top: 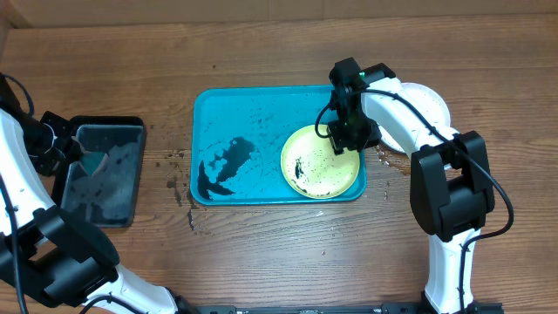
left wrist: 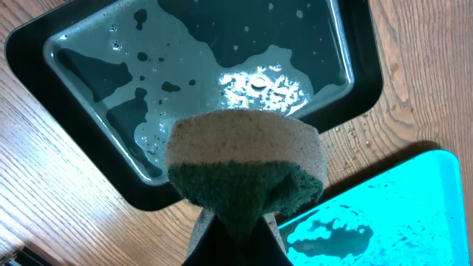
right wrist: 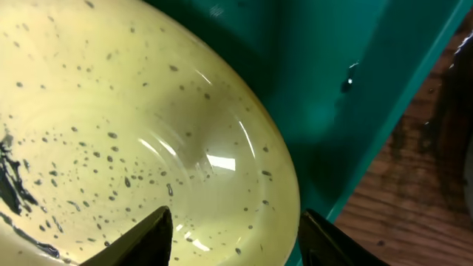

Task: Clean dirty plates on tray and stack at the side
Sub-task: 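Reach the right gripper to the yellow plate rim and grip it, then carry the sponge with the left gripper to the yellow plate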

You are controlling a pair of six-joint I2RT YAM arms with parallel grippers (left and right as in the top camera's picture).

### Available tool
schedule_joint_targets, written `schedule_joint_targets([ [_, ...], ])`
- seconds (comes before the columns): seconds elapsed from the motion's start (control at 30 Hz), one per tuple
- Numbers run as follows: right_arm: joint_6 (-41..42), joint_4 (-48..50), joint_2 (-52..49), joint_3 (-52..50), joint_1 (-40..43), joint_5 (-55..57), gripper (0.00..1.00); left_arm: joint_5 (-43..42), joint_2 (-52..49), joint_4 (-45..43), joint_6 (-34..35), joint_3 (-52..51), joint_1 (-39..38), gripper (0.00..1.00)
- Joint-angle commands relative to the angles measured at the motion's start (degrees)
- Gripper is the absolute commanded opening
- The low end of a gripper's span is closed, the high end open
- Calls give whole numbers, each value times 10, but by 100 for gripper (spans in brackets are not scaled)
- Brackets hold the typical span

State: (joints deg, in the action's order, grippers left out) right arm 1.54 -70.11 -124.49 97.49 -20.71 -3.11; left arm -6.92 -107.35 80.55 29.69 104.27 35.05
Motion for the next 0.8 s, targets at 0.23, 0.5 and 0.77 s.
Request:
schedule_joint_targets([
  [0.23, 63, 6, 10, -56, 1, -52, 50, -7, 7, -1, 3, 0, -5, 4],
  [0.5, 151, 19, 10, -56, 0, -98, 19, -86, 7, -11, -44, 0, -25, 4],
  [0.77, 172, 72, 10, -66, -28, -120, 10, -152, 7, -17, -133, 0, -125, 4],
])
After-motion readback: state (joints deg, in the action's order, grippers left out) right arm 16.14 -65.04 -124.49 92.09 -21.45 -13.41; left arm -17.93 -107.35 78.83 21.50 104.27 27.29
